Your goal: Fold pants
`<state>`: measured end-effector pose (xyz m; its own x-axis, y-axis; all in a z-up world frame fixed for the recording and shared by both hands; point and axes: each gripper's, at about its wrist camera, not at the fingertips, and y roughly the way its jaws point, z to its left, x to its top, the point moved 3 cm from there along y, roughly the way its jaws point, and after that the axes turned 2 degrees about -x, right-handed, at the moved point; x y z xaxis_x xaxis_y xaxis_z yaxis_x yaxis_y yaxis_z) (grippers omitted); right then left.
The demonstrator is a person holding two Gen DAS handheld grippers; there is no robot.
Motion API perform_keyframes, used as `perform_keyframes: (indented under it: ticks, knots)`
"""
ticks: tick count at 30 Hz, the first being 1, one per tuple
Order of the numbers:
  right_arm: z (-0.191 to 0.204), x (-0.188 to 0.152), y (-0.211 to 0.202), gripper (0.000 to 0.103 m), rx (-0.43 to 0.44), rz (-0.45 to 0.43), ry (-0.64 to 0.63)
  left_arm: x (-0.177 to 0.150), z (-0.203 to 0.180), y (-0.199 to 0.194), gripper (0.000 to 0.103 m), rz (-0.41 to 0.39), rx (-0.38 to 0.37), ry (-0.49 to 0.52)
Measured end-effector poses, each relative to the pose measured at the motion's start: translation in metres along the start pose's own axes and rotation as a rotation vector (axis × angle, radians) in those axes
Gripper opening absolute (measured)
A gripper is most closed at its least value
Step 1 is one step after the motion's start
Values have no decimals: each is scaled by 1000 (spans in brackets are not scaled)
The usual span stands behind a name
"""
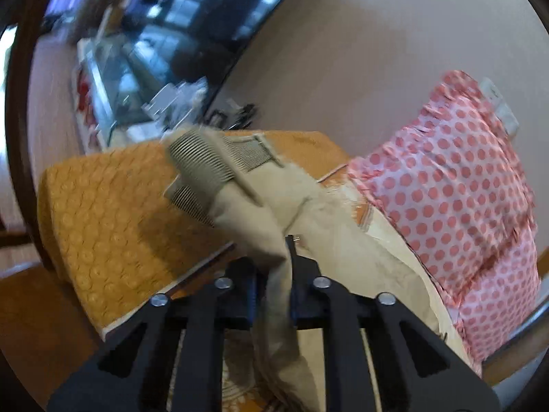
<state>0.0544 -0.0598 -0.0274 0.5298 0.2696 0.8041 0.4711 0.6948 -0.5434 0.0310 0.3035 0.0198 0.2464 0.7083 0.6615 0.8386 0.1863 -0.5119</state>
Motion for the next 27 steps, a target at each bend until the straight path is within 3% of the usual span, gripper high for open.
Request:
perform_keyframes:
  ticks: [4,6,10,13,15,18,20,23,27]
  knots:
    - [-5,1,-10,91,21,-13,47,6,-47,-14,8,-37,-37,164]
    - [-10,1,-22,91,31,-32,80,3,-88,-24,8,-61,-75,277]
    - [-29,-5,-69,91,-8,-121,135,-25,-185,-49,7,-57,-266,474]
    - [-50,-17,-113,91,-111,-198,184,-78,-261,-71,6,-11,-471,636]
    - [-69,-28,-141,91,-191,-239,239,-131,-301,-82,6,87,-615,729]
    - [-101,-51,-179,91,-311,-278,353,-209,-326,-79,6,278,-728,820]
    - [-121,-66,-197,91,-366,-285,434,-259,-329,-72,6,373,-736,898]
    - [-142,-78,-212,91,-382,-301,529,-313,-319,-50,6,514,-679,986]
    - [-156,-75,-223,91,-318,-347,594,-312,-308,-61,10,459,-677,1034]
